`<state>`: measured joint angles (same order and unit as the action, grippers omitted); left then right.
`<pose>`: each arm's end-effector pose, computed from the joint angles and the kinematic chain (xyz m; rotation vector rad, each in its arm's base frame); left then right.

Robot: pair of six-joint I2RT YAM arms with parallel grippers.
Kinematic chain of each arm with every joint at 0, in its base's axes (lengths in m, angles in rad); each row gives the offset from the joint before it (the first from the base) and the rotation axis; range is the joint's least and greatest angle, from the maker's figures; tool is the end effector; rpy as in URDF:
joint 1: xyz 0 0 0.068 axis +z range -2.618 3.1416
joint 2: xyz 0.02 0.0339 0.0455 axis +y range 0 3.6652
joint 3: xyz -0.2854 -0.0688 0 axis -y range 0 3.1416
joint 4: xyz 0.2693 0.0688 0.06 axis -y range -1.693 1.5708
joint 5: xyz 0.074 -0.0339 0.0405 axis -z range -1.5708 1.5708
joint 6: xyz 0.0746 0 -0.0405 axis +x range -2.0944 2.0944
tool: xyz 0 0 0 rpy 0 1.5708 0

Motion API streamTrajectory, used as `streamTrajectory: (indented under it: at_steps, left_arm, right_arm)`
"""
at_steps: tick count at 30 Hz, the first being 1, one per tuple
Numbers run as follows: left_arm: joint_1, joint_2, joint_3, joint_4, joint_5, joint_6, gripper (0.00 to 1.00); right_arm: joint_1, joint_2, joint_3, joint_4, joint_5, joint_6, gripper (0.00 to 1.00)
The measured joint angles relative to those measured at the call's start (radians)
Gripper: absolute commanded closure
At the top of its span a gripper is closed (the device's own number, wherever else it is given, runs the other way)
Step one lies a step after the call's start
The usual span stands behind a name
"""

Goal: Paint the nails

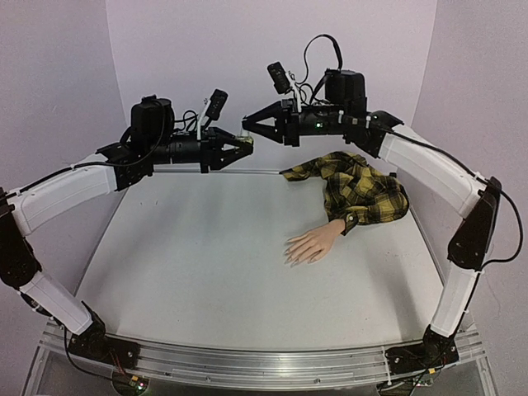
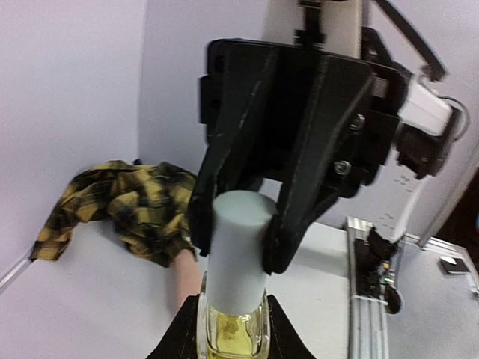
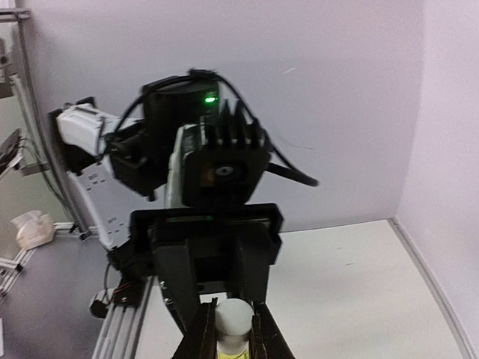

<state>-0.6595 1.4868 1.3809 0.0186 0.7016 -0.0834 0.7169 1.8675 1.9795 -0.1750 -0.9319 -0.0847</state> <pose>0.2871 -0.2836 0.4177 1.0144 1.4465 -1.1283 0.3245 0.3622 0.4687 -1.3111 1.1707 1.2236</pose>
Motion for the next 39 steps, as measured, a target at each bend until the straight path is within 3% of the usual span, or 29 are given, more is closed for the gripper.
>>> streamTrajectory:
  at_steps: [5, 9, 13, 20, 24, 28, 33, 36, 39]
  left_arm:
    - [-0.015, -0.003, -0.004, -0.027, -0.280, 0.038, 1.00]
    - [-0.026, 0.016, -0.003, -0.026, -0.426, 0.052, 1.00]
    - [-0.049, 0.044, -0.003, 0.006, -0.489, 0.051, 1.00]
    - [-0.053, 0.053, 0.001, 0.066, -0.523, 0.028, 1.00]
    - [-0.055, 0.051, 0.000, 0.069, -0.512, 0.026, 1.00]
    - [-0.055, 0.039, -0.012, 0.069, -0.504, 0.017, 1.00]
    - [0.008, -0.010, -0.036, 0.090, -0.557, -0.035, 1.00]
    - [0.036, -0.053, -0.054, 0.090, -0.538, -0.049, 1.00]
    - [0.031, -0.098, -0.080, 0.086, -0.450, -0.050, 1.00]
  right_arm:
    - [0.055, -0.011, -0.071, 0.105, 0.335, 0.111, 1.00]
    - [0.153, -0.012, -0.102, 0.143, 0.738, 0.209, 1.00]
    - [0.246, 0.001, -0.077, 0.101, 1.098, 0.283, 1.00]
    - [0.335, 0.130, 0.169, -0.043, 1.432, 0.292, 1.00]
    - [0.344, 0.134, 0.185, -0.067, 1.467, 0.291, 0.99]
    - [0.347, 0.132, 0.187, -0.074, 1.459, 0.279, 0.67]
    - [0.350, 0.077, 0.149, -0.174, 1.385, 0.252, 0.39]
    - [0.336, 0.009, 0.098, -0.205, 1.283, 0.222, 0.30]
    - [0.268, -0.082, 0.024, -0.200, 1.070, 0.198, 0.24]
